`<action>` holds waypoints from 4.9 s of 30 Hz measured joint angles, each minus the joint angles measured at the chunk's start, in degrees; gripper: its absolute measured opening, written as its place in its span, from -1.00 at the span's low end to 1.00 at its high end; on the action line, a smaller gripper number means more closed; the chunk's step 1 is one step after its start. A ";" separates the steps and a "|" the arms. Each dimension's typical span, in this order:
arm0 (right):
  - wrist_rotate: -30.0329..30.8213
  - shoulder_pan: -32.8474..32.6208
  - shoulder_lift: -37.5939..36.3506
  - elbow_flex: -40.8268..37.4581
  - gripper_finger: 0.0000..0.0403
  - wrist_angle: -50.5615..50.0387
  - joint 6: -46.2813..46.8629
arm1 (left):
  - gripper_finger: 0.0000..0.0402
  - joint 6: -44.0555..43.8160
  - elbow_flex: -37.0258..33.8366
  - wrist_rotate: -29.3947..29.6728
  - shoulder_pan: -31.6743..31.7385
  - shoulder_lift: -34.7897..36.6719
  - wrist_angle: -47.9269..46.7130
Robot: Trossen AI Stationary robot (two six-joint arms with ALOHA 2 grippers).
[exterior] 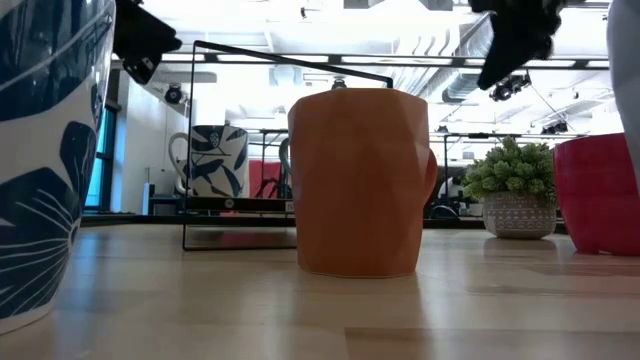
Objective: Place coffee mugs
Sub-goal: Put the blue mug on the shelf
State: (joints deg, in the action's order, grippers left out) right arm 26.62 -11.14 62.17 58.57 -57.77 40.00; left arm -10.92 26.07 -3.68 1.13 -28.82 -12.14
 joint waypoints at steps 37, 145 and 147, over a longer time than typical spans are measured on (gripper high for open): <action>-27.69 9.66 -46.93 -47.83 -0.81 51.81 -14.98 | -0.70 -30.81 27.41 -1.12 -22.36 -31.13 -13.43; -30.30 9.66 -46.80 -47.76 -0.81 38.47 -16.03 | -0.20 -69.85 56.66 -2.45 -37.09 -82.23 -42.92; -30.30 9.66 -46.80 -47.76 -0.81 38.45 -16.03 | -0.20 -69.72 56.66 -3.43 -37.09 -83.12 -42.94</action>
State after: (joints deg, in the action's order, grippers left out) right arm -3.68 -1.48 15.38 10.81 -19.32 23.97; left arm -80.63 82.74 -7.11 -35.97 -111.94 -55.08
